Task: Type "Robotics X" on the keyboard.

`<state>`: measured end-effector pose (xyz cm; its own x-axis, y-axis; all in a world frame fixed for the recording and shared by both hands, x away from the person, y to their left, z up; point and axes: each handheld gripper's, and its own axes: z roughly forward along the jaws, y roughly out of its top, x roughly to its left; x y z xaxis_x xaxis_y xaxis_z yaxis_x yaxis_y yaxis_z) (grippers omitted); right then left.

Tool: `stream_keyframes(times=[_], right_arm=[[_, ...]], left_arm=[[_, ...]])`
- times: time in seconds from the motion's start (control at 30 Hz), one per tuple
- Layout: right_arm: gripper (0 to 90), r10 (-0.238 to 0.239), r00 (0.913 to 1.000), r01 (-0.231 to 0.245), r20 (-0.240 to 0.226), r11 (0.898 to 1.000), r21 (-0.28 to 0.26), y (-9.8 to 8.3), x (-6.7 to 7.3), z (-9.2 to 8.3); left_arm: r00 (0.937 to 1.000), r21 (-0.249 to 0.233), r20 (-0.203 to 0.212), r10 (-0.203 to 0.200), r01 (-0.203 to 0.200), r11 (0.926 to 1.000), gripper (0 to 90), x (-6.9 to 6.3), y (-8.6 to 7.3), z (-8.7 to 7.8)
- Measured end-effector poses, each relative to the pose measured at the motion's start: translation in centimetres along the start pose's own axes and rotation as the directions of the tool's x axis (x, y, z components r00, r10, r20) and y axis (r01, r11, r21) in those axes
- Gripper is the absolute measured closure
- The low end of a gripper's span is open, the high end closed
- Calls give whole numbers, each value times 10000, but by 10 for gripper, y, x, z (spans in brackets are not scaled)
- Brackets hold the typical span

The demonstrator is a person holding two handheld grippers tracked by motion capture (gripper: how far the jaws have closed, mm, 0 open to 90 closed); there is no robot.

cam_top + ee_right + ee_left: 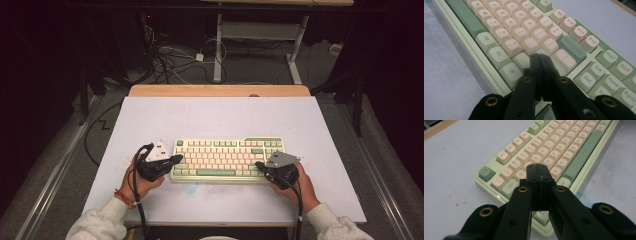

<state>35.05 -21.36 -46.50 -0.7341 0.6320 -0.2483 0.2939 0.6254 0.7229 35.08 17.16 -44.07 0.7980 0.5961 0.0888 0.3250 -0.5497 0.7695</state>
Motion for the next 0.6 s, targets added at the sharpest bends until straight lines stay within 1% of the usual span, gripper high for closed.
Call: stream_keyframes(times=[0.2,0.3,0.43,0.6], right_arm=[[900,21,10000,-21,2,10000,-33,-1,0,0],[900,0,10000,0,17,10000,-55,-1,0,0],[900,-9,10000,9,22,10000,-44,-1,0,0],[900,-48,10000,48,37,10000,-58,-1,1,0]], left_arm=[[9994,193,231,251,-255,9995,880,-2,15,19],[9993,190,282,257,-263,9995,880,-3,21,26],[9985,268,404,372,-383,9989,880,-4,30,35],[9970,519,515,578,-604,9968,880,-7,40,50]])
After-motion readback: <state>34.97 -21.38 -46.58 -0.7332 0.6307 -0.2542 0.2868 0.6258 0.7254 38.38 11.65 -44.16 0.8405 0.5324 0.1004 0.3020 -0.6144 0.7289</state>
